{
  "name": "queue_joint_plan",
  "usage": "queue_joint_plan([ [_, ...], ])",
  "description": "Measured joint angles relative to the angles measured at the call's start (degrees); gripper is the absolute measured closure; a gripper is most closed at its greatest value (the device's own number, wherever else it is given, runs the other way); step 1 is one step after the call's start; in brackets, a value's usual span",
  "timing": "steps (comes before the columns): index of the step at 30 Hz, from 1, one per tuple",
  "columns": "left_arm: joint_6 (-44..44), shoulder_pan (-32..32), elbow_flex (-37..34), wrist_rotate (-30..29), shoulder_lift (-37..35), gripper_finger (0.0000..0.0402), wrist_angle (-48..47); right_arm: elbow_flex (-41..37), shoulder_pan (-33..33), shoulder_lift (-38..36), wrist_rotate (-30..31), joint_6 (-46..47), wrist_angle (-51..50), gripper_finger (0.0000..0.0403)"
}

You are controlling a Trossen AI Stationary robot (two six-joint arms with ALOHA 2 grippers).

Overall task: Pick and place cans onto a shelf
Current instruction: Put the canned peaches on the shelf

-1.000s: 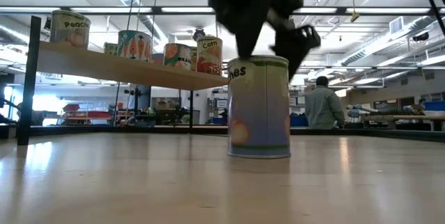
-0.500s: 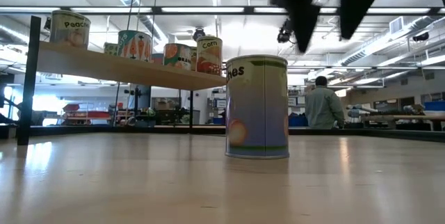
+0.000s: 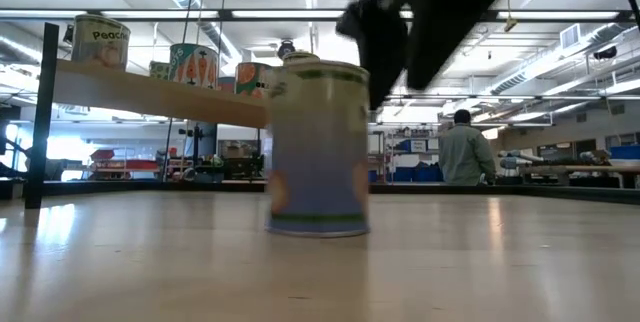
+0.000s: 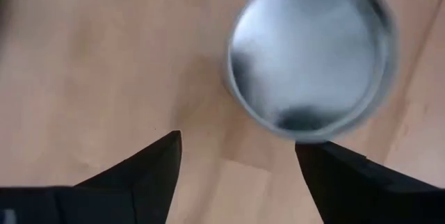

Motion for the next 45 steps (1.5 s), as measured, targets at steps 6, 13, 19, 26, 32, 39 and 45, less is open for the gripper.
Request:
queue_joint_plan([
  [6,1.5,2.9,0.0,0.1,5.3,0.0253,0.7,0.0,2.1,-6.7,0.2,4.7,-4.2,0.0130],
  [13,13.1,6.6,0.0,2.2,14.5,0.0121,7.7,0.0,5.1,-16.5,3.8,14.5,-18.5,0.0135],
  [19,16.9,11.3,0.0,10.9,22.1,0.0059,8.4,0.0,7.1,-23.5,5.2,25.6,-20.5,0.0135],
  [26,25.2,16.1,0.0,13.0,29.2,0.0049,16.9,0.0,8.5,-27.5,12.3,31.3,-20.5,0.0135],
  [32,29.8,16.9,0.0,14.7,31.8,0.0049,22.4,0.0,8.5,-27.9,13.1,32.5,-20.8,0.0135],
  [39,30.0,16.9,0.0,13.1,31.8,0.0048,30.8,0.0,8.3,-27.2,13.3,31.6,-20.8,0.0135],
  [45,30.5,17.1,0.0,12.4,32.8,0.0048,35.4,0.0,8.2,-27.1,13.3,31.3,-20.8,0.0135],
])
